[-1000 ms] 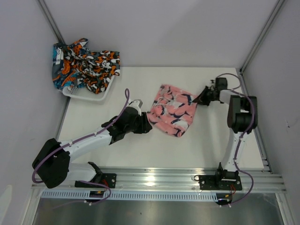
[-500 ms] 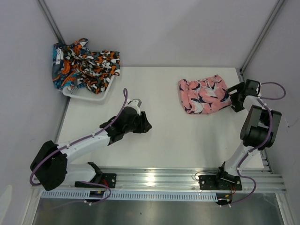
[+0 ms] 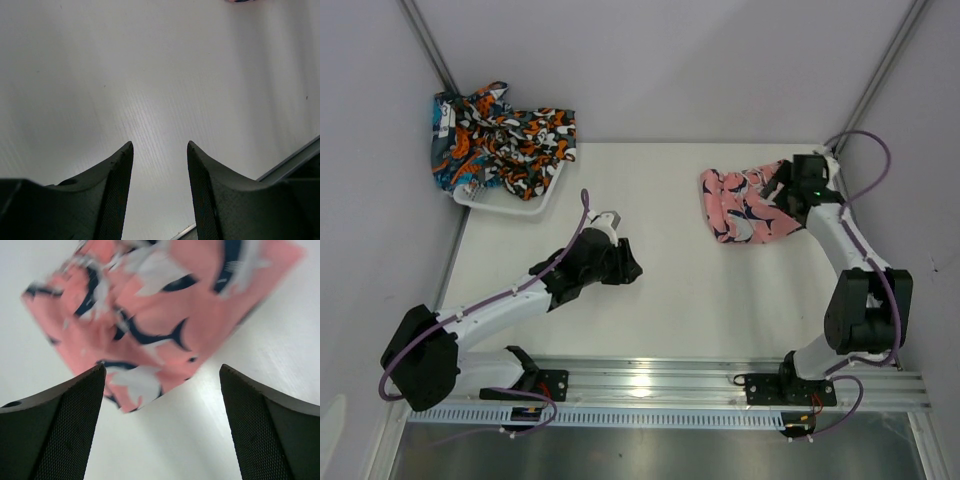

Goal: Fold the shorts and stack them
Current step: Neatly place the folded shorts to the corner

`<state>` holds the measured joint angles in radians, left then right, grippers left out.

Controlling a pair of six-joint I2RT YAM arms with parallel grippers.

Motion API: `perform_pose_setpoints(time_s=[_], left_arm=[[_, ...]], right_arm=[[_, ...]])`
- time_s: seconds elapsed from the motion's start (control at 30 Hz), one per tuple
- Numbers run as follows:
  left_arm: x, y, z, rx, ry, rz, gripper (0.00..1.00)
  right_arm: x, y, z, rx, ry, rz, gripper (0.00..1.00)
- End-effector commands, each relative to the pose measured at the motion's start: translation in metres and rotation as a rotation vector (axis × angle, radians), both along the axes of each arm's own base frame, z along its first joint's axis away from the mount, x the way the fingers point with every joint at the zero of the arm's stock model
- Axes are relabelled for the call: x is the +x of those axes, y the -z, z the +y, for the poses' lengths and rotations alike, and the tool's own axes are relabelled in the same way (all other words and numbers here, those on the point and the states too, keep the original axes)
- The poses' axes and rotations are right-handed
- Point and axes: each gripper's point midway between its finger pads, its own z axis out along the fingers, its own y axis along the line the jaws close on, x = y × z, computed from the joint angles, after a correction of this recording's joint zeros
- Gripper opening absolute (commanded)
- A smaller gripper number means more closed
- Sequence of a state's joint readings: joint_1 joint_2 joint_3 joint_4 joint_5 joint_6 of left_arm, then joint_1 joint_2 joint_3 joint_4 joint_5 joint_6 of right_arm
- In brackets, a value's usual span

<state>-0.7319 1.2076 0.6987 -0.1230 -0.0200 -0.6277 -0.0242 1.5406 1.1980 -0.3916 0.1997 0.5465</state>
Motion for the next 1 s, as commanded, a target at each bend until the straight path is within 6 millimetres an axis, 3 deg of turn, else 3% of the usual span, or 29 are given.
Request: perform_pose_setpoints(time_s=[0.0, 0.03, 0.1, 0.13, 0.27, 0.33, 0.37, 0.43, 0.5, 0.6, 0.7, 0.83, 0.97], left_arm=[[0.001, -0.013, 0.001, -0.011, 0.006, -0.037, 0.51], [0.001, -0.014, 0.002, -0.012, 0.006, -0.038, 0.51], [0.0, -0.013, 0.004, -0.007, 0.001, -0.04, 0.51], [0.0, -0.012, 0.005, -0.005, -0.001, -0.04, 0.51], [-0.001, -0.012, 0.007, 0.003, -0.001, -0.045, 0.51], [0.0, -0.012, 0.008, 0.005, -0.001, -0.046, 0.51], [0.0, -0.012, 0.008, 0.007, -0.002, -0.048, 0.51], [0.0, -0.012, 0.009, 0.012, -0.005, -0.05, 0.51], [0.0, -0.012, 0.01, 0.02, -0.006, -0.051, 0.51], [0.002, -0.013, 0.011, 0.021, -0.01, -0.058, 0.51], [0.002, -0.013, 0.01, 0.02, -0.008, -0.059, 0.51], [0.002, -0.009, 0.01, 0.027, -0.007, -0.053, 0.51], [0.003, -0.009, 0.01, 0.03, -0.006, -0.055, 0.51]], right_arm=[[0.005, 0.025, 0.054, -0.123, -0.251, 0.132, 0.95], [0.009, 0.021, 0.074, -0.153, -0.312, 0.141, 0.96], [0.011, 0.045, 0.092, -0.179, -0.369, 0.213, 0.96], [0.015, 0.045, 0.108, -0.184, -0.41, 0.209, 0.97], [0.021, 0.066, 0.144, -0.151, -0.51, 0.225, 0.98], [0.02, 0.081, 0.151, -0.177, -0.52, 0.265, 0.98], [0.025, 0.078, 0.155, -0.223, -0.509, 0.258, 0.98], [0.023, 0.092, 0.152, -0.306, -0.479, 0.313, 0.98], [0.027, 0.086, 0.151, -0.457, -0.434, 0.314, 0.99], [0.025, 0.099, 0.157, -0.51, -0.453, 0.354, 0.97], [0.025, 0.107, 0.157, -0.552, -0.456, 0.369, 0.89], [0.025, 0.111, 0.146, -0.638, -0.41, 0.413, 0.62], [0.025, 0.11, 0.133, -0.726, -0.345, 0.435, 0.6]])
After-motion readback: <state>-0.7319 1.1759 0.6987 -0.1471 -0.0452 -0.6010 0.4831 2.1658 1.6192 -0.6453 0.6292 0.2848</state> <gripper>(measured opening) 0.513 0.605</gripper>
